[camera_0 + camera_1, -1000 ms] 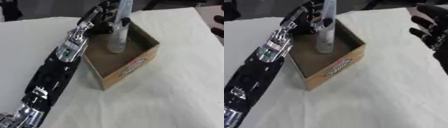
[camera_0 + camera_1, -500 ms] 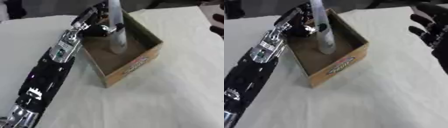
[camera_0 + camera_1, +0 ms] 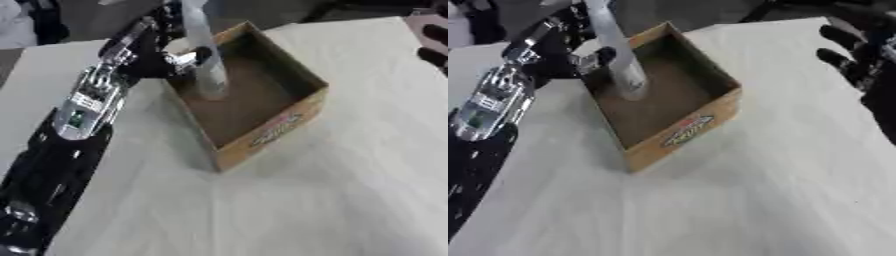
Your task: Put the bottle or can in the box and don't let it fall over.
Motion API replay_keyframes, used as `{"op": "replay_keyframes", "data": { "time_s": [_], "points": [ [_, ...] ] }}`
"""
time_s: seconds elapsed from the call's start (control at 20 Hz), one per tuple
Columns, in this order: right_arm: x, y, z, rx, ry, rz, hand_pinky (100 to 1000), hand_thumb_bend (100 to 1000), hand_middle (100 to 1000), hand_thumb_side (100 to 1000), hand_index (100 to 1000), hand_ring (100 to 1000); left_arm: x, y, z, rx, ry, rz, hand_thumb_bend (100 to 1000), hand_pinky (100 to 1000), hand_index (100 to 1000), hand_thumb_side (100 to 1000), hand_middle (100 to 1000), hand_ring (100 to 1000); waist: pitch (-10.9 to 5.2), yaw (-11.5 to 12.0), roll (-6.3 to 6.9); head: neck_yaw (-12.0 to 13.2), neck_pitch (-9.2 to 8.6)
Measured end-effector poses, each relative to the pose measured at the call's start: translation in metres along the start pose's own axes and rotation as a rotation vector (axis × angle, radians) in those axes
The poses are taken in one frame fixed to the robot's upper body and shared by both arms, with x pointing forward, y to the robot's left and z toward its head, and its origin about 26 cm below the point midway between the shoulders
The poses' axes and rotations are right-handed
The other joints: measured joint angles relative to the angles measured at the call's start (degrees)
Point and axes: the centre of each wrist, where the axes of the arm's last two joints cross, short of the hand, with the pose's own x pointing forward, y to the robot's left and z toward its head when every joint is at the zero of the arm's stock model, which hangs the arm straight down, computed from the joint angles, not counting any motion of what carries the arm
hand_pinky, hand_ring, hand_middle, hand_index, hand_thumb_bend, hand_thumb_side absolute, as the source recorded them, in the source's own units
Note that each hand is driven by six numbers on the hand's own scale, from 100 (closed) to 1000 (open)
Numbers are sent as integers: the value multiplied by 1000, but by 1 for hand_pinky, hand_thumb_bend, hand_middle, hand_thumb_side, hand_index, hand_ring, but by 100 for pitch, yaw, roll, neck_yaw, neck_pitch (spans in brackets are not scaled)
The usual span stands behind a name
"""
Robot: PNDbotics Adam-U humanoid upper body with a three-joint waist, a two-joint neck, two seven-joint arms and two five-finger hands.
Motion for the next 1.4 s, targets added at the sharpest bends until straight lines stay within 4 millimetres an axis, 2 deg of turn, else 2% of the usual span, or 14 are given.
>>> {"op": "replay_keyframes", "data": {
  "time_s": [0.45, 0.9, 1.4],
  "points": [
    [-1, -5, 5, -31, 11, 11, 972, 100, 1000, 531, 846, 1000, -1, 0, 12, -42, 64, 13, 436, 1000, 905, 207, 1000, 1000, -45, 71, -23, -39, 41],
    [-1, -5, 5, -34, 10, 11, 972, 100, 1000, 532, 846, 1000, -34, -1, 13, -88, 214, 53, 414, 1000, 903, 242, 1000, 1000, -44, 25, -22, -62, 38],
    [0, -5, 5, -35, 10, 11, 972, 100, 1000, 531, 846, 1000, -41, 2, 29, -51, 223, 52, 404, 1000, 903, 238, 1000, 1000, -44, 64, -7, -97, 38]
  ]
}}
